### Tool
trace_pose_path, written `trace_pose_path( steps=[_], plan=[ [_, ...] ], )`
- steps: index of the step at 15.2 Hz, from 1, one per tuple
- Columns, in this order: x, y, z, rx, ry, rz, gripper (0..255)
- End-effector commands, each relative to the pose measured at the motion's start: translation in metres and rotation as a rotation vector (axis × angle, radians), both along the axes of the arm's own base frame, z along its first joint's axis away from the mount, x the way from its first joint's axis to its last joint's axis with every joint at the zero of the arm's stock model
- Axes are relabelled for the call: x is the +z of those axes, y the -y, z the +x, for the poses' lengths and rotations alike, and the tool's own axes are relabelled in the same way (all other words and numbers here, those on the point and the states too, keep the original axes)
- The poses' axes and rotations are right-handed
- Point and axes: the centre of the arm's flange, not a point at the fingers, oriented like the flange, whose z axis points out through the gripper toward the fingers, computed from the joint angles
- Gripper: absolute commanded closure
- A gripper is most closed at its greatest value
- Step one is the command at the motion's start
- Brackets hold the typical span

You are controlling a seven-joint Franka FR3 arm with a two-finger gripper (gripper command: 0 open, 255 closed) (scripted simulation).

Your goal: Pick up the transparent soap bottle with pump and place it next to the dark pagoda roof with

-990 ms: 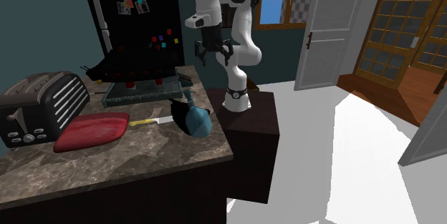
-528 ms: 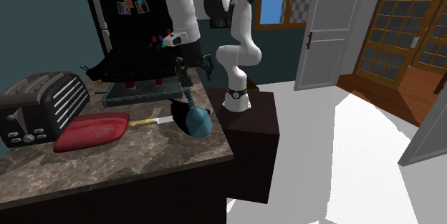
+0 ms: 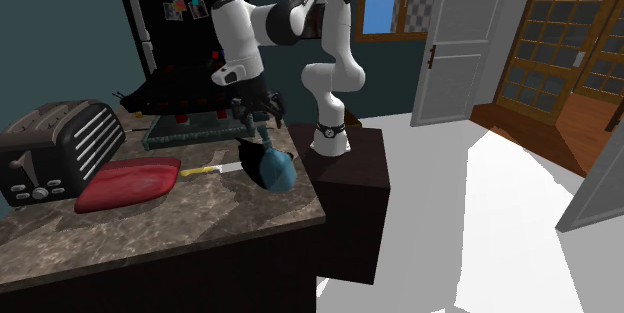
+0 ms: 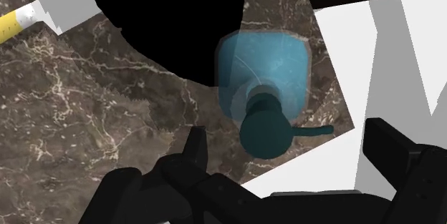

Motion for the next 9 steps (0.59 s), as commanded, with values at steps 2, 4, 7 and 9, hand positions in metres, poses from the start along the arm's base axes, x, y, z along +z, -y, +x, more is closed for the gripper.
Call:
trace_pose_path(
  steps=[2,4,7,9],
  plan=[
    [-0.016,-0.001,-0.002,0.0,0.001,0.0,0],
    [-0.024,-0.003,-0.002,0.0,0.001,0.0,0],
    [-0.024,-0.003,-0.002,0.0,0.001,0.0,0],
    [-0.024,-0.003,-0.002,0.0,0.001,0.0,0]
  ],
)
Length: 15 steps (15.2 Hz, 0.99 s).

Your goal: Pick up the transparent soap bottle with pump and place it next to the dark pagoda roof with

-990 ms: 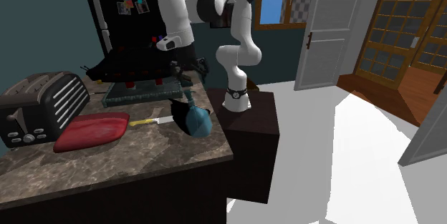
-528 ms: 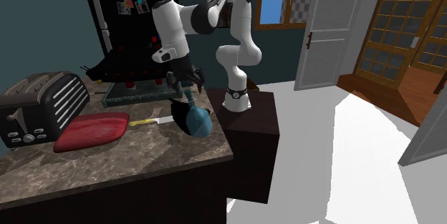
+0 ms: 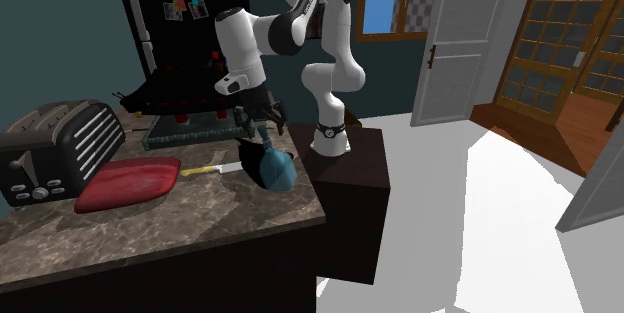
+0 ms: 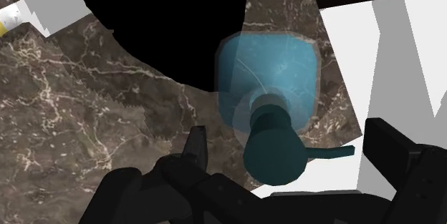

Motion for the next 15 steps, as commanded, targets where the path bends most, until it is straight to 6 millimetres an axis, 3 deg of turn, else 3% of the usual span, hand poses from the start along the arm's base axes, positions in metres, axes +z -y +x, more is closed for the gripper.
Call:
trace_pose_path(
  steps=[1,2,3,12,15],
  plan=[
    [0.0,0.0,0.0,0.0,0.0,0.0,0],
    [0.0,0.0,0.0,0.0,0.0,0.0,0],
    [0.0,0.0,0.0,0.0,0.0,0.0,255],
    [0.0,0.0,0.0,0.0,0.0,0.0,255],
    [0.016,0.0,0.0,0.0,0.0,0.0,255]
  ],
)
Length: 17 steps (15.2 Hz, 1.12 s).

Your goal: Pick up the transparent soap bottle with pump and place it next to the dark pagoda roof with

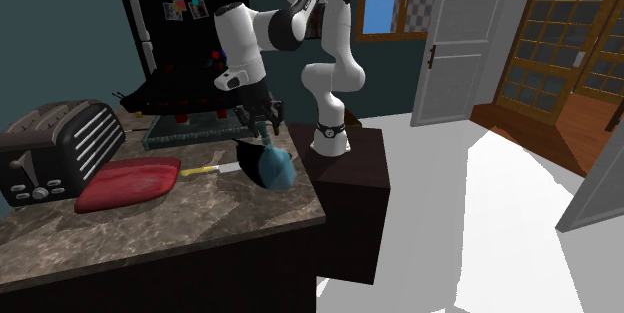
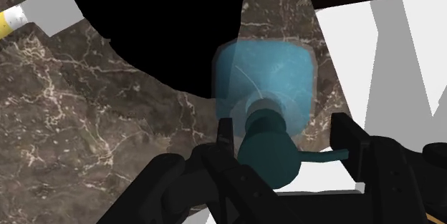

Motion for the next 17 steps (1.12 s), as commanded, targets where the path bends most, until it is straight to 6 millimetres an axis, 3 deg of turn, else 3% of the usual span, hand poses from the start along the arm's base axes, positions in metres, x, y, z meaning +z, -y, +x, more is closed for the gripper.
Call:
trace_pose_path(
  steps=[1,17],
  plan=[
    [0.01,0.001,0.0,0.0,0.0,0.0,255],
    [0.094,0.001,0.0,0.0,0.0,0.0,255]
  ],
)
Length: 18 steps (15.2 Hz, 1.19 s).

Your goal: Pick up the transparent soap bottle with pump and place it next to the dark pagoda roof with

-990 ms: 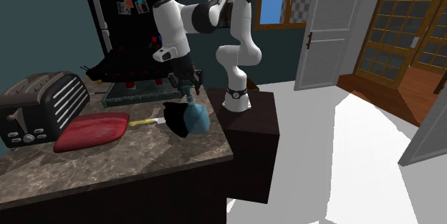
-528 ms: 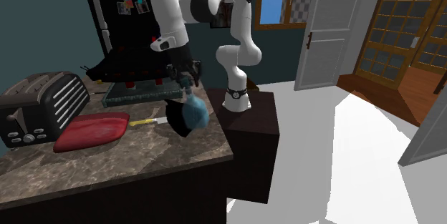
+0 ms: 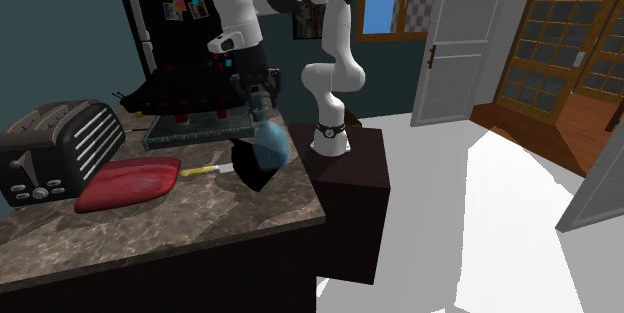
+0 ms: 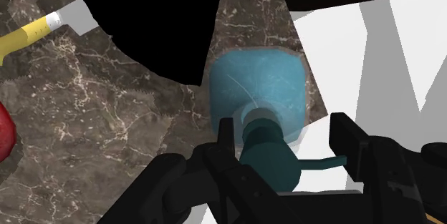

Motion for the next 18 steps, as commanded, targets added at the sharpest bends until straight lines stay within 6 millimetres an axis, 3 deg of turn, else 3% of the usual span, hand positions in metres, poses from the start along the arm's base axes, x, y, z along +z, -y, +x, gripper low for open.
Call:
trace_pose_path(
  steps=[1,18],
  plan=[
    [0.011,0.0,0.0,0.0,0.0,0.0,255],
    [0.101,0.0,0.0,0.0,0.0,0.0,255]
  ],
)
